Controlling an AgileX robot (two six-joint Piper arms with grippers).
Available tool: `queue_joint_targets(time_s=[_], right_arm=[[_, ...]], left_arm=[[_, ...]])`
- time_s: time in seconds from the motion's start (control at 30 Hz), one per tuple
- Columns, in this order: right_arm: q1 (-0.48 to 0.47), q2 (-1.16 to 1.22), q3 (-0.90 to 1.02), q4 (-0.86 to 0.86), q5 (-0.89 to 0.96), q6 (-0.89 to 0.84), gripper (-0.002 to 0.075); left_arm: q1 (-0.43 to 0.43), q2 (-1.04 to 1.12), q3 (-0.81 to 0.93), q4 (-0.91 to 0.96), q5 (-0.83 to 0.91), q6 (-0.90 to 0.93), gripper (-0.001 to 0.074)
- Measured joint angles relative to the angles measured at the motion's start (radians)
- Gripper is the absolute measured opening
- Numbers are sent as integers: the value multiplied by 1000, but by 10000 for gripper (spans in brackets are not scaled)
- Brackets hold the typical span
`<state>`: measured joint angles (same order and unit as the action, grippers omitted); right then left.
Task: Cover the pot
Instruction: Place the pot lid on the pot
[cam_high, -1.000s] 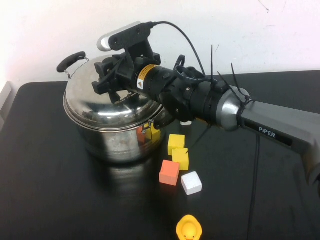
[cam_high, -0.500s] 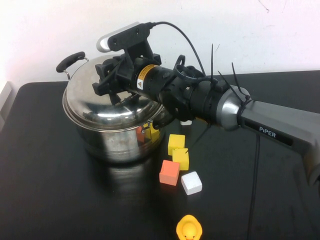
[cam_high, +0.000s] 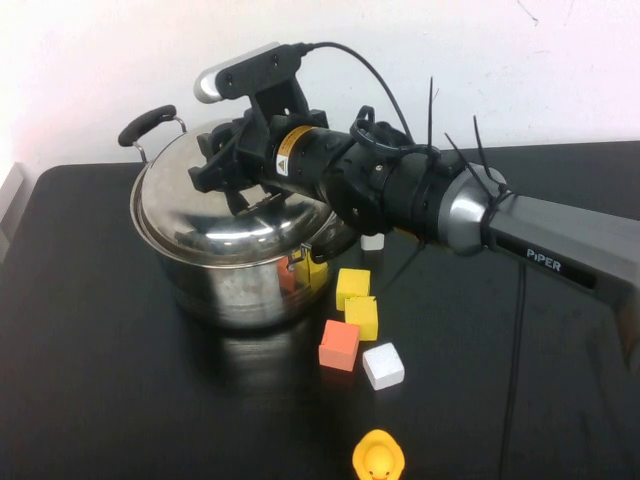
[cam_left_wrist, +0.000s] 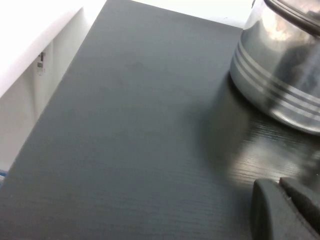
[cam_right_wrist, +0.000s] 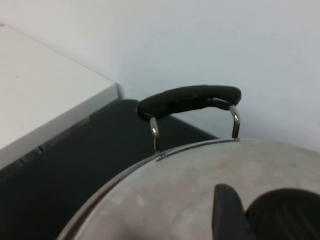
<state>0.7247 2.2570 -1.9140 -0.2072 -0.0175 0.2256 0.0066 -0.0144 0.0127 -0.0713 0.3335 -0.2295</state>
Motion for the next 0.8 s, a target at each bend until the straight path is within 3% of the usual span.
queue_joint_targets(time_s=[0.33, 0.4, 0.5, 0.6, 0.7, 0.8], right_arm=[[0, -16, 2, 0, 45, 0, 343], [0, -16, 2, 0, 49, 0, 393], [0, -27, 4, 0, 72, 0, 532], [0, -71, 6, 4, 143, 0, 575], [0, -152, 6, 4, 203, 0, 506], [0, -257, 11, 4, 245, -2, 325]], left_arm=[[0, 0, 0, 0, 0, -4, -1], [0, 0, 0, 0, 0, -4, -1], [0, 0, 0, 0, 0, -2, -1], [0, 0, 0, 0, 0, -2, -1], [0, 0, 0, 0, 0, -2, -1], [0, 0, 0, 0, 0, -2, -1]])
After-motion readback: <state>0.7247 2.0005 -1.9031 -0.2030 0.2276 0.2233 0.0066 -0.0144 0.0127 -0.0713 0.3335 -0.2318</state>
